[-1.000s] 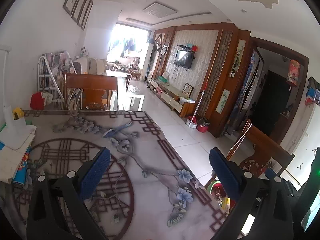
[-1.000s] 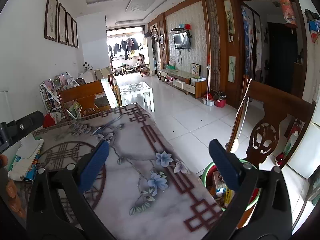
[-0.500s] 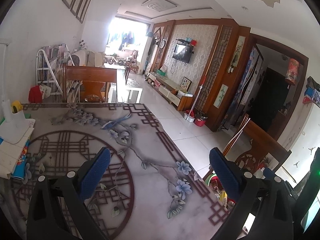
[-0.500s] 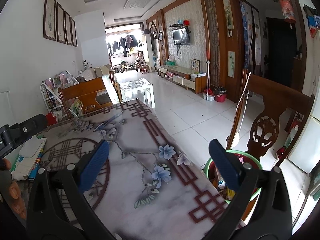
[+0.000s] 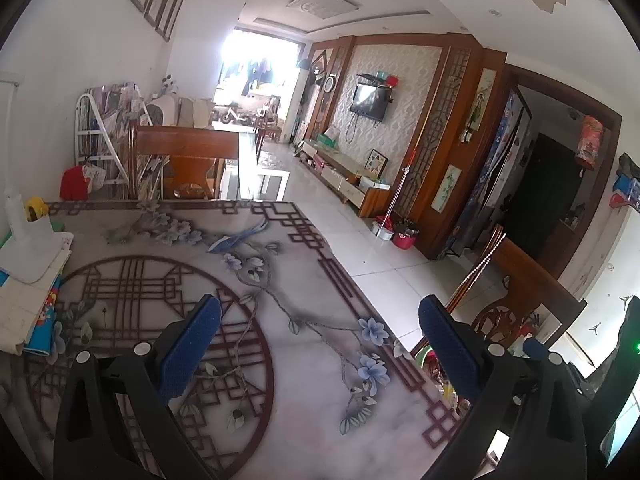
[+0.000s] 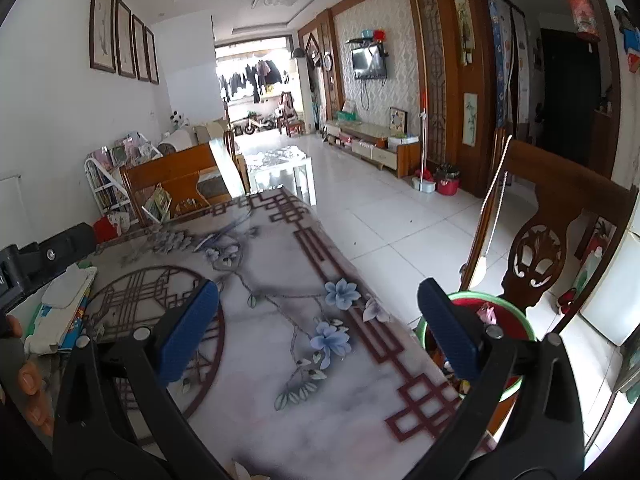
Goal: Collect trash
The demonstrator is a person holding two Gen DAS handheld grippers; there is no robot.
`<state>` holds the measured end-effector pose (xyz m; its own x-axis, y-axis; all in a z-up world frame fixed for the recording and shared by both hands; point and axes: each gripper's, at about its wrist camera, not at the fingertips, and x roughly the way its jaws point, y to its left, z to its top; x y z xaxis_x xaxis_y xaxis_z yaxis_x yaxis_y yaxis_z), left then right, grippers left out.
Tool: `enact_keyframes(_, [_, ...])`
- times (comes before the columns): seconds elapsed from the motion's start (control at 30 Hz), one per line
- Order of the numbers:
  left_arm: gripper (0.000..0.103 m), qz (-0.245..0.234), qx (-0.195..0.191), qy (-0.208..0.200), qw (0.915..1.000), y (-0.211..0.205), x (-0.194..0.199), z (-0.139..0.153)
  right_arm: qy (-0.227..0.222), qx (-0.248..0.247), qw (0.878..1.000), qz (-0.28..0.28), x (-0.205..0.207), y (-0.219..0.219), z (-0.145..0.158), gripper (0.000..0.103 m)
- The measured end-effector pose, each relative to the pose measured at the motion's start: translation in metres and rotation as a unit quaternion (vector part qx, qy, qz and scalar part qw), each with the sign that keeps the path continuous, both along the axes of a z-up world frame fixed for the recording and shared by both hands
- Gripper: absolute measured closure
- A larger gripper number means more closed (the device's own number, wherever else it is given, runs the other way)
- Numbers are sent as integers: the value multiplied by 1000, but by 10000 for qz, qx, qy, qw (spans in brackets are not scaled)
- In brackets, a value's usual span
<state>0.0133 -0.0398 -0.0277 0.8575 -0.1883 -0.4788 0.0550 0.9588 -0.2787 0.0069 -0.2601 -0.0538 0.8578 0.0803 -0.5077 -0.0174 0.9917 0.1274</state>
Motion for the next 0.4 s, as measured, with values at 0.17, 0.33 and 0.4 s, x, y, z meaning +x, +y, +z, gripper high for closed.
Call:
enact_keyframes(0.17, [8, 38, 122, 81, 9999, 0, 2, -5, 358, 19, 9992, 160, 14, 6, -24, 5])
enact_keyframes(0.33, [8, 322, 115, 505, 9981, 10, 8, -23, 1080, -307, 9925, 475, 47, 21, -80, 5])
enact_keyframes(0.4, [8, 527, 134, 665, 9963, 16, 11, -31, 1292, -472, 9885, 623, 64, 29, -107, 5])
